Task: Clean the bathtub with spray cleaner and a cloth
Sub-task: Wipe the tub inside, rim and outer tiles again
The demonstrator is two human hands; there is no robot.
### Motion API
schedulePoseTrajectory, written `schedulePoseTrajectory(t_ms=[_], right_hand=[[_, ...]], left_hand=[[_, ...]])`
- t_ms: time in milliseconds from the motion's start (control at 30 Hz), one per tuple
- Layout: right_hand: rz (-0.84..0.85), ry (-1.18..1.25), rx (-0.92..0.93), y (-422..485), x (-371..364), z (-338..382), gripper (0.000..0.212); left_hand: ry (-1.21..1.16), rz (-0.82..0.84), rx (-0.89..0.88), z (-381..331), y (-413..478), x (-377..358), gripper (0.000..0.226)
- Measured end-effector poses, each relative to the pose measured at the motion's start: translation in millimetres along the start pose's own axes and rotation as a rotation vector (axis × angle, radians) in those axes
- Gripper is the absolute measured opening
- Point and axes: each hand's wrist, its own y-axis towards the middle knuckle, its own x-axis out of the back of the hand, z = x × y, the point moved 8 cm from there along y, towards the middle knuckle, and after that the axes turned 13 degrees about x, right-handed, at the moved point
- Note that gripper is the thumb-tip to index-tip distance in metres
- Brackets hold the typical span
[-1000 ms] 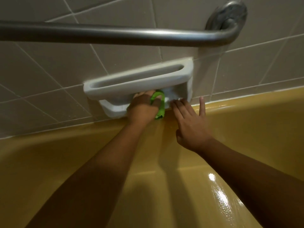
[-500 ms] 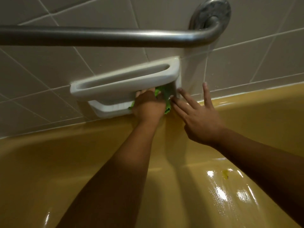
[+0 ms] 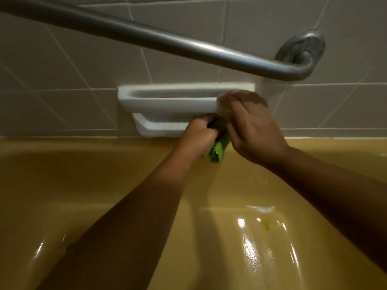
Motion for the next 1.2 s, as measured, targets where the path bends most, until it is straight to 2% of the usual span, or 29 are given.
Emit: schedulePoseTrajectory(t_ms=[133, 233, 300, 400, 533, 633, 800, 1000, 1100, 1200], right_hand=[[0.110, -0.092, -0.003, 53.5, -25.9, 28.8, 0.035], [0.137, -0.164, 0.008, 87.3, -41.9, 58.6, 0.035], [0.163, -0.180, 0.026, 103.4, -49.3, 73.8, 0.039], [0.208, -0.193, 0.029, 118.5, -59.1, 87.4, 0.040], [0.191, -0.267, 0.002, 124.1, -61.5, 91.0, 0.039], [0.200, -0.276, -0.021, 125.7, -65.2, 90.7, 0.041], [0.141, -0.289, -0.021, 127.6, -65.1, 91.8, 0.041], [0.109, -0.285, -0.014, 126.2, -65.1, 90.0, 0.039], [0.105, -0.268, -0.003, 126.1, -66.0, 88.8, 0.033], [0.101, -0.252, -0.011, 124.4, -66.4, 86.7, 0.030]], left_hand=[[-0.572, -0.079, 0.067, 46.2, -26.9, 44.6, 0.014], [-0.850, -0.289, 0.107, 84.9, -46.7, 94.0, 0.015], [-0.935, -0.475, 0.076, 96.1, -57.6, 130.4, 0.017], [-0.958, -0.688, -0.013, 89.6, -60.7, 179.6, 0.017], [-1.012, -0.717, -0.099, 58.5, -35.2, 197.5, 0.030], [-0.941, -0.736, -0.089, 63.2, -20.1, 181.7, 0.035], [-0.838, -0.741, 0.008, 103.1, -12.9, 153.3, 0.026], [-0.981, -0.603, 0.329, 135.9, -4.1, 149.3, 0.016], [-1.010, -0.659, 0.247, 112.2, -17.7, 165.9, 0.020], [-0.936, -0.724, 0.017, 69.0, -36.5, 191.6, 0.026]])
